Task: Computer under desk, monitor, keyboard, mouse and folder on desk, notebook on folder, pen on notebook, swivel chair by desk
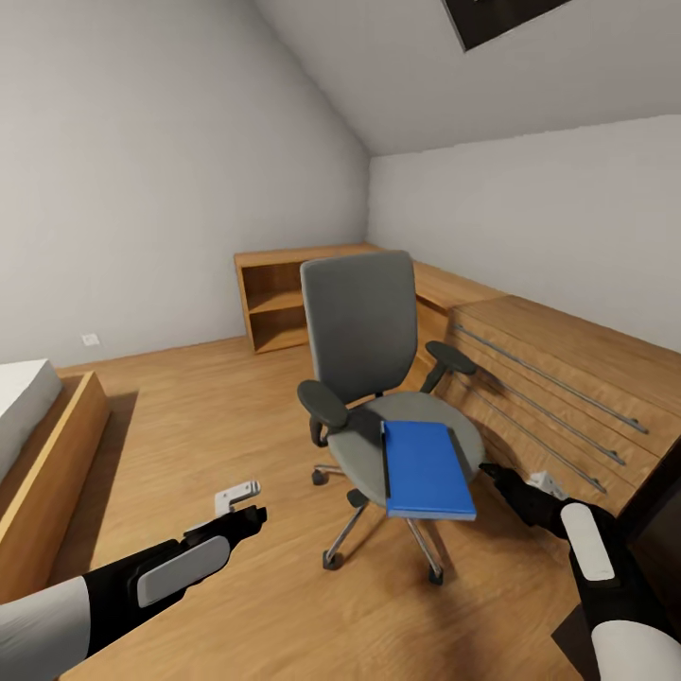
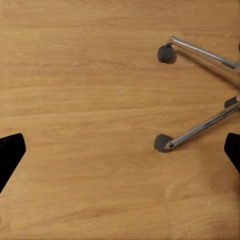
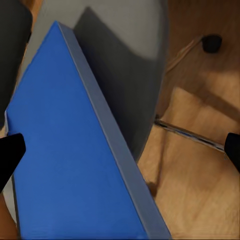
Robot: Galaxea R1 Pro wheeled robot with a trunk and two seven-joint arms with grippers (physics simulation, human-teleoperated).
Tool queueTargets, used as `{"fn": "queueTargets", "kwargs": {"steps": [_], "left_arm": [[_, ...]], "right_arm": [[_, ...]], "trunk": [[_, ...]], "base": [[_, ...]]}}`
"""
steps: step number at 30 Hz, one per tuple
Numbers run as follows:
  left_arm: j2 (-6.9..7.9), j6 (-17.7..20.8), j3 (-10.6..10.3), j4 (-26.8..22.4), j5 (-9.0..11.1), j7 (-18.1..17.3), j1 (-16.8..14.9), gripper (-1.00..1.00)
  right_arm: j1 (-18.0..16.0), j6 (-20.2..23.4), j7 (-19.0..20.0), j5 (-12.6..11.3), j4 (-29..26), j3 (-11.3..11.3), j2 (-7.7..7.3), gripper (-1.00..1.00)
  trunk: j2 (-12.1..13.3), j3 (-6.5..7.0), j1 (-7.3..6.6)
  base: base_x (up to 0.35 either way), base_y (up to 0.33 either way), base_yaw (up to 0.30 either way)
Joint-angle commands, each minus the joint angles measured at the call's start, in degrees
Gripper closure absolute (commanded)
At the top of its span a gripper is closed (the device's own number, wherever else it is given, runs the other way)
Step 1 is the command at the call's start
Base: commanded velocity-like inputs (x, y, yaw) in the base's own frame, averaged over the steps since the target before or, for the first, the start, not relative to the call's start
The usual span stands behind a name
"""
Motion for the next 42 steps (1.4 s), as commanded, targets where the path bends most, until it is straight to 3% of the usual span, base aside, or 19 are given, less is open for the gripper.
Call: {"fn": "queueTargets", "kwargs": {"steps": [1,9,18,25,29,32,39,42], "left_arm": [[0.05,-0.14,-0.19,-0.09,0.24,0.22,-0.11,-1.00],[-0.06,-0.18,-0.27,-0.09,0.22,0.22,-0.11,-1.00],[-0.15,-0.15,-0.28,-0.09,0.24,0.06,-0.09,-1.00],[-0.15,-0.14,-0.28,-0.09,0.19,0.00,-0.09,-1.00],[-0.15,-0.14,-0.30,-0.09,0.16,0.05,-0.09,-1.00],[-0.15,-0.14,-0.34,-0.09,0.17,0.05,-0.11,-1.00],[-0.15,-0.14,-0.29,-0.09,0.15,0.11,-0.09,-1.00],[-0.11,-0.17,-0.29,-0.11,0.15,0.14,-0.08,-1.00]], "right_arm": [[-0.04,0.71,-0.37,-0.58,-0.06,-0.11,0.01,-1.00],[-0.04,5.07,-0.36,-2.75,0.93,-1.03,0.01,-1.00],[-0.04,5.26,0.26,-3.06,1.51,-1.07,0.01,-1.00],[-0.04,5.82,4.79,-2.95,1.84,-1.09,-0.01,-1.00],[-0.04,8.61,8.29,-3.02,3.74,-1.72,-1.76,-1.00],[-0.04,10.00,13.69,-3.00,5.48,-2.58,-3.71,-1.00],[-0.04,11.07,21.00,-2.98,6.88,-4.81,-5.72,-1.00],[-0.04,11.88,21.39,-2.99,6.95,-4.86,-5.97,-1.00]], "trunk": [[-0.44,-0.24,0.22],[-3.65,-1.68,1.97],[-3.65,-1.68,1.97],[-3.65,-1.68,1.97],[-3.65,-1.68,1.97],[-3.65,-1.68,1.97],[-3.65,-1.68,1.97],[-3.65,-1.68,1.97]], "base": [[0.000,0.000,0.000],[0.000,0.000,0.000],[0.000,0.000,0.000],[0.000,0.000,0.000],[0.000,0.000,0.000],[0.000,0.000,0.000],[0.000,0.000,0.000],[0.000,0.000,0.000]]}}
